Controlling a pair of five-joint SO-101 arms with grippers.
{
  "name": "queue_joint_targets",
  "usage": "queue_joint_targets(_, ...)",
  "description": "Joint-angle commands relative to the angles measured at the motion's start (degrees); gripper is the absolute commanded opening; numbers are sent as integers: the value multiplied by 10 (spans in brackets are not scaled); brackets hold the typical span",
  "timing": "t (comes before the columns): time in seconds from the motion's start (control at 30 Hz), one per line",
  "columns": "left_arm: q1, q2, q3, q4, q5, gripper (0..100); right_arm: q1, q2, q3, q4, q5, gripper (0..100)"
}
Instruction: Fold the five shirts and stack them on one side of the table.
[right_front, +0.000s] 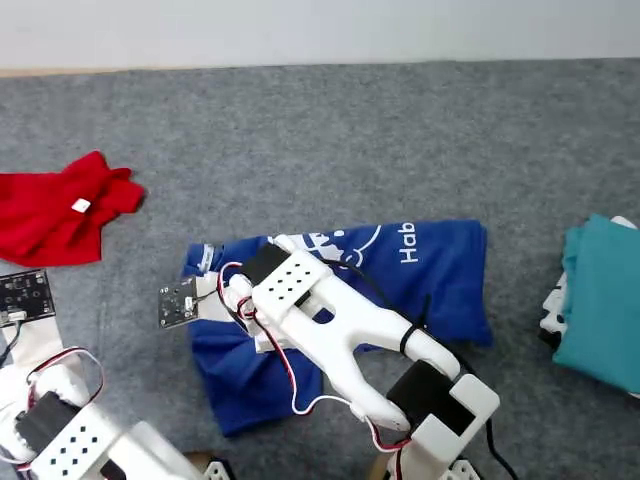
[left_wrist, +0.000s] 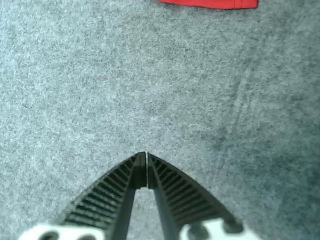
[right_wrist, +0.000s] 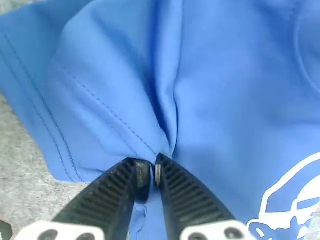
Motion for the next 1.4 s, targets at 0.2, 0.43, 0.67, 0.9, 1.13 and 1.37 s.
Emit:
queue_joint_targets(0.2,-3,-4,-5,-11,-4,21,57,15,-76,-6,-40,10)
queue_joint_targets(0.43,-3,-4,-4,-11,-4,21,123,111,-181,0,-45,12)
queue_joint_targets(0.67,-3,-4,-4,-11,-4,21,145,179,-279,72,-57,61)
queue_joint_targets(0.9,-3,-4,-4,-11,-4,21,144,182,-331,133,-100,227)
queue_joint_targets(1.13,-3,-4,-4,-11,-4,21,138,183,-381,146,-106,226)
queue_joint_targets(1.37,-3,-4,-3,-11,-4,21,72,188,-381,146,-107,166)
